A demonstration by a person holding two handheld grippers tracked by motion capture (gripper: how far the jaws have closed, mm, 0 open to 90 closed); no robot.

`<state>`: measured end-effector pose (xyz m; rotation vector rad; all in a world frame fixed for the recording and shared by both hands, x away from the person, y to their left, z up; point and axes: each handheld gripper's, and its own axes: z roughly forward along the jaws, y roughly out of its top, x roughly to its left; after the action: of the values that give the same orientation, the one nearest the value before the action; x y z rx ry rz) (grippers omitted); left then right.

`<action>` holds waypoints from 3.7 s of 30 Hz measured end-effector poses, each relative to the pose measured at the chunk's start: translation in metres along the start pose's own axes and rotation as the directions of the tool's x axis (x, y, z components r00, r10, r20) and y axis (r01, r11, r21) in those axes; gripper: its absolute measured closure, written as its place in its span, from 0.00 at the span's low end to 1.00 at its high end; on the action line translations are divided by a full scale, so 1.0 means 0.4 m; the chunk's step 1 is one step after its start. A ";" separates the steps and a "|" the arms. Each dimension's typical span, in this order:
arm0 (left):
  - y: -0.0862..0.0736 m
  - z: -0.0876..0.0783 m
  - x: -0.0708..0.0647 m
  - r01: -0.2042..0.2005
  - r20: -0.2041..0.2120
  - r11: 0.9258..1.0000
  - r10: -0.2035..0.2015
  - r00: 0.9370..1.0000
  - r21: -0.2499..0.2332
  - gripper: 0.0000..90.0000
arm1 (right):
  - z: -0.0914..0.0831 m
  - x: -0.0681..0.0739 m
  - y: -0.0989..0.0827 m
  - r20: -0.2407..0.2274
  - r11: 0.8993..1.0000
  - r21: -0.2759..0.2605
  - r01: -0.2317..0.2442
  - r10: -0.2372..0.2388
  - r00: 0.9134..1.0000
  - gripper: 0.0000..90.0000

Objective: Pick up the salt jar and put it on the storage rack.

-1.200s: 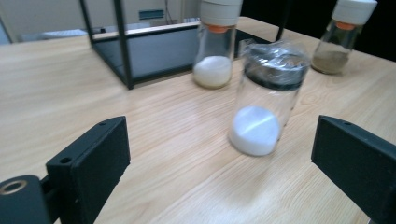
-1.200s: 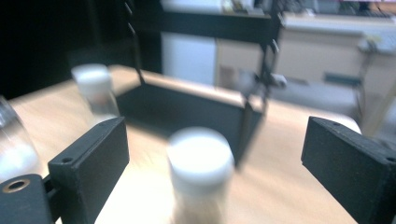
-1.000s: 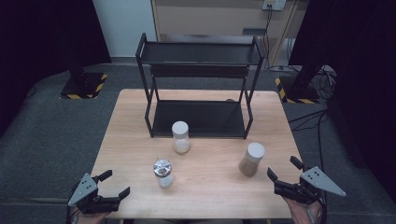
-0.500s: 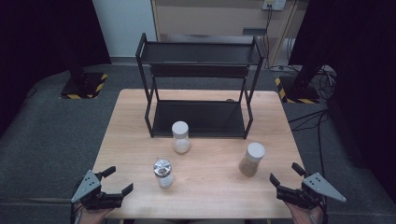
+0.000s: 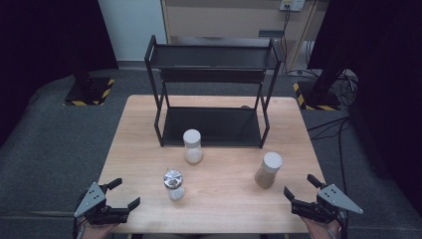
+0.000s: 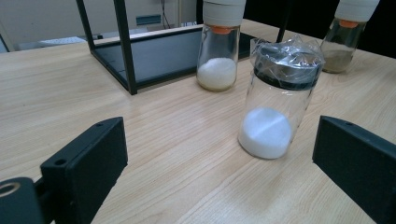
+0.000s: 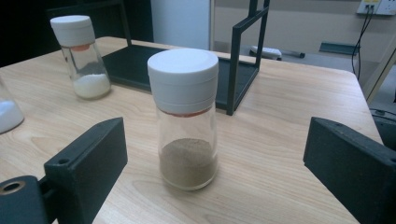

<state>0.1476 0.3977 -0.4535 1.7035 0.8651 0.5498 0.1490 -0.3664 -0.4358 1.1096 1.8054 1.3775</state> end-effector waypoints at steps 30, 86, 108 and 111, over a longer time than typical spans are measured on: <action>0.071 0.009 -0.024 -0.013 0.058 1.000 0.013 0.998 0.010 0.03 | -0.003 0.006 0.006 0.005 1.000 0.017 0.006 -0.006 1.000 0.08; 0.222 0.295 -0.010 -0.069 0.235 0.974 0.017 0.972 0.214 0.09 | -0.006 0.001 0.002 0.002 1.000 0.008 0.000 0.000 1.000 0.08; 0.192 0.301 -0.014 -0.052 0.210 0.983 0.014 0.978 0.176 0.37 | -0.007 0.000 0.001 0.000 1.000 0.005 0.000 0.000 1.000 0.08; 0.195 0.298 -0.012 -0.047 0.207 0.984 0.010 0.978 0.172 0.37 | -0.006 0.000 0.001 0.000 1.000 0.005 0.000 0.000 1.000 0.08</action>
<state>0.2527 0.3099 -0.4145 1.8989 0.7589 0.3161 0.1469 -0.3674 -0.4348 1.1119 1.8096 1.3739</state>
